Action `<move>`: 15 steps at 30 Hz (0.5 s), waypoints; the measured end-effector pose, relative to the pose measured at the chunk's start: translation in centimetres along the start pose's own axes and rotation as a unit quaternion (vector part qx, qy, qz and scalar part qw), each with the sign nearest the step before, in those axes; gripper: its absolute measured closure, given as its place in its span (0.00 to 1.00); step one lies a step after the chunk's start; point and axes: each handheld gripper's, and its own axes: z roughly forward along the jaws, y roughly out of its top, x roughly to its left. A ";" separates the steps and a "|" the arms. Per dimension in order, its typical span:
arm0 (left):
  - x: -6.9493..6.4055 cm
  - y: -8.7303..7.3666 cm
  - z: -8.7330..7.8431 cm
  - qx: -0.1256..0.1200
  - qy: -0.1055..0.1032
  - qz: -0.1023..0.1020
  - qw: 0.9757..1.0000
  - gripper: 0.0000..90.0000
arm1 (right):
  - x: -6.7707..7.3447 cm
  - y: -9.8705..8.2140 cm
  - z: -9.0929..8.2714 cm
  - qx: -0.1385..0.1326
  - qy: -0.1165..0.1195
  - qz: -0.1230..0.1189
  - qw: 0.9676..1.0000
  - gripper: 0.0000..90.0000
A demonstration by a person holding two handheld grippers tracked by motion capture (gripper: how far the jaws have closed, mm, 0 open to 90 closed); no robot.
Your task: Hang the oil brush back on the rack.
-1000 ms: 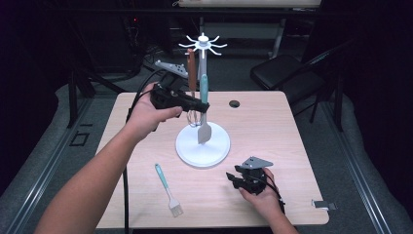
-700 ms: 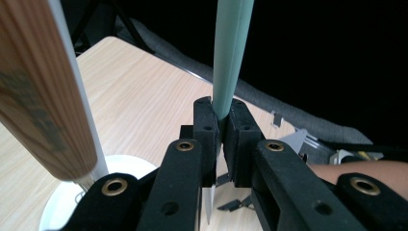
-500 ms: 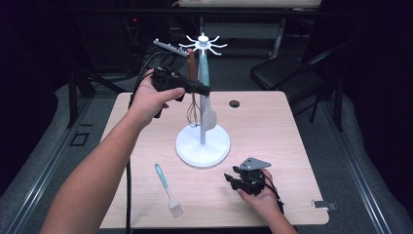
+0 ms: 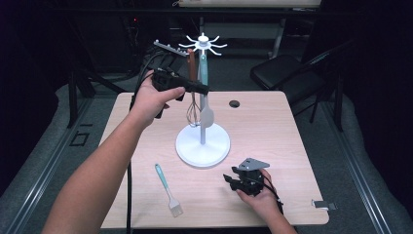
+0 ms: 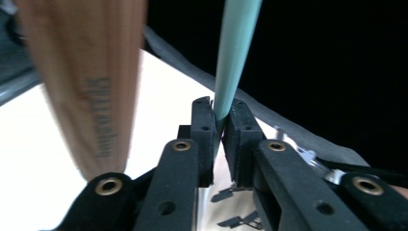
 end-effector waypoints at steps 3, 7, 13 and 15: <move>-0.1 -0.3 -0.1 0.000 0.009 0.002 1.000 0.82 | 0.0 0.0 0.0 -0.001 0.000 0.000 1.000 0.60; -0.5 -0.6 -0.1 0.013 0.027 0.014 0.999 0.79 | 0.1 0.0 0.0 -0.003 -0.001 0.001 1.000 0.60; -1.0 -2.2 0.1 0.030 0.045 0.022 0.998 0.76 | 0.2 0.1 0.0 -0.005 0.000 -0.005 1.000 0.60; -1.1 -2.9 0.1 0.030 0.044 0.022 0.998 0.75 | 0.3 0.1 0.0 -0.004 0.000 -0.005 1.000 0.60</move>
